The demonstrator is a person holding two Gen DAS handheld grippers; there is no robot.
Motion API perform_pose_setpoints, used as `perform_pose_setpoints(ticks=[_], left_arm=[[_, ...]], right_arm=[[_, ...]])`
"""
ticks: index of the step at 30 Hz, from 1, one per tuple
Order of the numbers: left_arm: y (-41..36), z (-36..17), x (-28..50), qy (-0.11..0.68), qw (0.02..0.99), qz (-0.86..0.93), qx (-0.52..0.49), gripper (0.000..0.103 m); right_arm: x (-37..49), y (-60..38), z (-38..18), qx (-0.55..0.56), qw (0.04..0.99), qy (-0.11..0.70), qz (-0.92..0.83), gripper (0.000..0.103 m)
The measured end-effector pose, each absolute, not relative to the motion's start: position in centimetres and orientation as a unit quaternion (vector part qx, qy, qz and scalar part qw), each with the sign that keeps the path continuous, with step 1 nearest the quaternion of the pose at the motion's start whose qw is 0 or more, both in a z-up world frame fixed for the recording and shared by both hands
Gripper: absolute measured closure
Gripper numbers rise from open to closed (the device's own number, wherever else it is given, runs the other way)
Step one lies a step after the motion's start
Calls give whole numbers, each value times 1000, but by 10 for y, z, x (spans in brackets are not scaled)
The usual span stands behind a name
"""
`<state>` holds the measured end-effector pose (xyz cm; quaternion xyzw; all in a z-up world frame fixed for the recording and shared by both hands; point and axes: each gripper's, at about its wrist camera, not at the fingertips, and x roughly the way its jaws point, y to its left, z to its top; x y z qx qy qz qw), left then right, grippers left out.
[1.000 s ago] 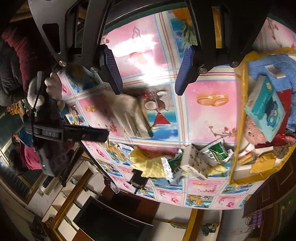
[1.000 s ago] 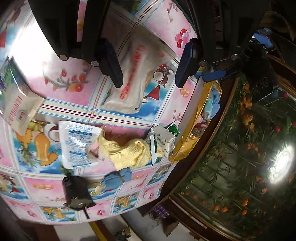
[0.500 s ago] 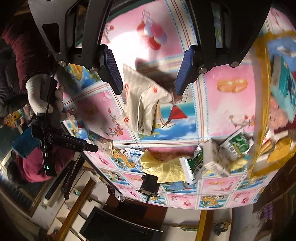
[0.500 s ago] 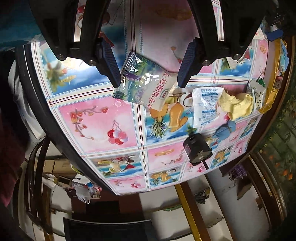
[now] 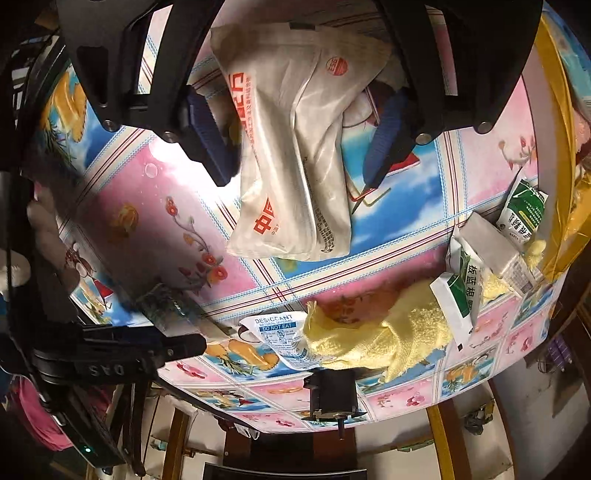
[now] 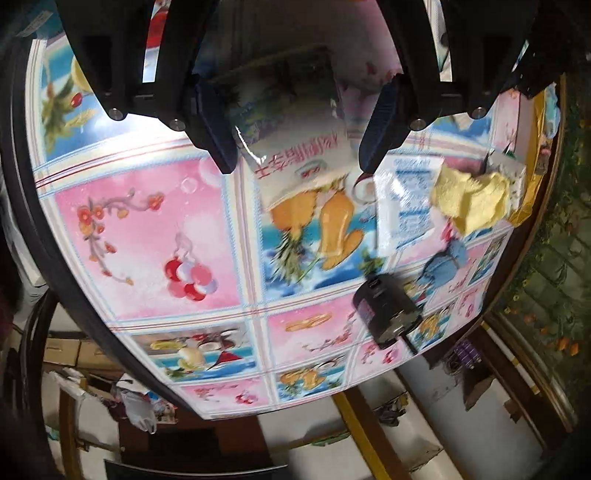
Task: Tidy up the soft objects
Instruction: 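Carry the white tissue bag and Dole packet into the tray and release both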
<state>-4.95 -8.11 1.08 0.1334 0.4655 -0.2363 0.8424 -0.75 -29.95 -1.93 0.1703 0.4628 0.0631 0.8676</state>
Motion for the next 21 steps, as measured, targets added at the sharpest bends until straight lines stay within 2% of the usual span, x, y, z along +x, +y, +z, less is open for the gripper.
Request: perform_pose_setpoints(ticks=[8,10,11,12,14,15,19,21], left_arm=[[-84,9,-28,464,853,-208,117,21],[-83,8,-28,455,859,-204,112,22],[-83,8,-31,450,861,-208,113,37],[-83,10,-35,441,864,-216,116,44],[-83,11,-40,444,860,-223,115,45],[-81,12,-42,442,861,-227,110,46],[-61,20,-49,444,860,-244,54,46],[-52,28,-56,437,864,-248,38,46]], right_arm=[[-11,-267,-18,83,876,473,45,33],[-7,-263,-18,81,878,470,32,30],[-5,-261,-19,77,879,470,25,29],[-4,-256,-20,64,881,468,15,29],[-3,-245,-23,26,883,468,-5,29],[-5,-239,-24,11,884,468,-10,30],[-21,-235,-21,28,888,459,16,48],[-28,-237,-20,48,888,457,27,50]])
